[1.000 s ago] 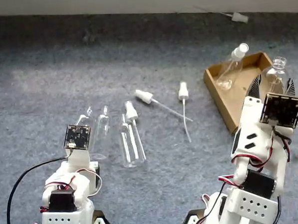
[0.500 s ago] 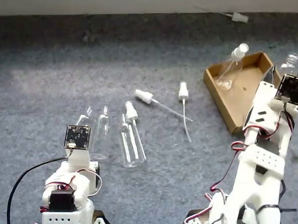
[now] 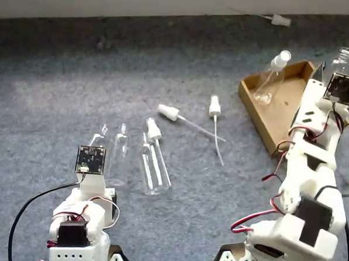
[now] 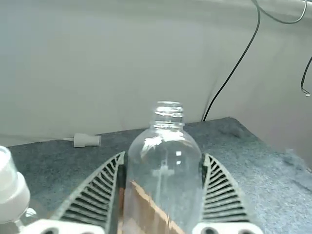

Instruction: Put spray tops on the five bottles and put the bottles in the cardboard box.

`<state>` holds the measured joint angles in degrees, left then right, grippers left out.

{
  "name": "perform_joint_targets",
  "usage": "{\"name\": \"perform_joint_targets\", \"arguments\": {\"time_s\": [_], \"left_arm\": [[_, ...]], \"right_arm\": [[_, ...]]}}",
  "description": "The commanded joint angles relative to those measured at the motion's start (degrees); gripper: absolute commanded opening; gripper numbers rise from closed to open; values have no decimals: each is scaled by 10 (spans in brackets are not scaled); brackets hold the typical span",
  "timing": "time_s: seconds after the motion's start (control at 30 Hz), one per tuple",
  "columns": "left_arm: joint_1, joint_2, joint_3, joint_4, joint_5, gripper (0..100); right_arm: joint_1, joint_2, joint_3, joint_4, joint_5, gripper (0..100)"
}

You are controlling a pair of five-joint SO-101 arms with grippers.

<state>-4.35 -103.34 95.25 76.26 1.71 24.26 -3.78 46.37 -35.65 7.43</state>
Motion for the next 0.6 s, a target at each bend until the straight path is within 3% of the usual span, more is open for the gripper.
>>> {"name": "perform_joint_targets", "arguments": {"time_s": [0.0, 0.23, 0.57], "left_arm": [[9, -7, 2, -11, -4, 5], [9, -7, 2, -11, -4, 5], [9, -7, 2, -11, -4, 5]], "right_arm": [[-14, 53, -90, -18, -2, 80], [-36, 143, -170, -19, -1, 80], [-64, 157, -181, -21, -3, 80]]}}
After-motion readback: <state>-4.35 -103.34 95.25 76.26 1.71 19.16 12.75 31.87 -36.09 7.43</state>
